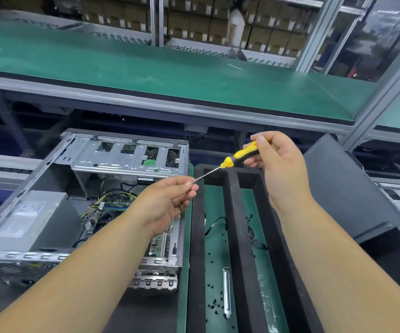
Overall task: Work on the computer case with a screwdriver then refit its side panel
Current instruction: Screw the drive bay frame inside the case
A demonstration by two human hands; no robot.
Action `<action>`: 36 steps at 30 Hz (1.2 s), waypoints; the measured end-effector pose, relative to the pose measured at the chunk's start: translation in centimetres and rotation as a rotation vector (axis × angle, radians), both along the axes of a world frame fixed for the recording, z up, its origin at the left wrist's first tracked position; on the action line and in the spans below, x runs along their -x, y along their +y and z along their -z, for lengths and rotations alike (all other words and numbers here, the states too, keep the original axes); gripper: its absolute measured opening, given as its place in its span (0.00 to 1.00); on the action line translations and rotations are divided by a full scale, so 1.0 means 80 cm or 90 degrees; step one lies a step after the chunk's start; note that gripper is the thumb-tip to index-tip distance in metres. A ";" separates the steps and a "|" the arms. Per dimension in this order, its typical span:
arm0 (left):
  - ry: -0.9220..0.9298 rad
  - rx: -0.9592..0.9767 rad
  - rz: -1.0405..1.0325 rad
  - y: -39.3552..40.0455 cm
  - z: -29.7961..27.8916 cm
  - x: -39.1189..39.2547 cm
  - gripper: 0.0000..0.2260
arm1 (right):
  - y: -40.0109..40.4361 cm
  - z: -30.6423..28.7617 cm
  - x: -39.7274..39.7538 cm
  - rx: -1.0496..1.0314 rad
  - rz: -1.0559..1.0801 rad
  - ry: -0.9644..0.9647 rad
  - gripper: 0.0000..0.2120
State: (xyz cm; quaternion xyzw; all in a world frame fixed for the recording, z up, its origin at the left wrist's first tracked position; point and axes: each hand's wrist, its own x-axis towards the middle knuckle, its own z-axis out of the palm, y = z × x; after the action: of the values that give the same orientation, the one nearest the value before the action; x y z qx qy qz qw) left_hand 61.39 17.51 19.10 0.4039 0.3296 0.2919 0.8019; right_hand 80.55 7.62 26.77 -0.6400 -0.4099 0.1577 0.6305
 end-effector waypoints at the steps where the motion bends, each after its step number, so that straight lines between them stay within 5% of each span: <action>1: -0.006 0.008 -0.001 0.004 0.000 0.003 0.07 | 0.005 -0.001 0.004 0.000 -0.002 -0.001 0.07; 7: 0.006 -0.026 0.001 0.031 0.001 0.021 0.05 | 0.036 -0.002 0.027 0.010 -0.021 -0.014 0.08; 18: 0.106 -0.303 0.015 0.095 -0.016 0.035 0.06 | 0.102 -0.017 0.061 0.024 -0.102 -0.113 0.19; 24: 0.361 -0.546 0.089 0.154 -0.017 0.012 0.32 | 0.148 -0.015 0.061 0.045 -0.016 -0.233 0.21; 30: 0.579 -0.802 0.102 0.192 0.016 -0.028 0.17 | 0.187 0.007 0.059 0.164 0.005 -0.325 0.23; 36: 0.573 -0.902 0.079 0.202 0.033 -0.040 0.11 | 0.207 0.031 0.054 0.216 0.008 -0.372 0.24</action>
State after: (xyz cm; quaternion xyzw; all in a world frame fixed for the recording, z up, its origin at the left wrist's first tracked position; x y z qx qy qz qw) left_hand 64.56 33.69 16.47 0.9071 0.3340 0.1959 0.1652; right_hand 76.21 24.21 24.28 -0.7567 -0.5372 0.0294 0.3715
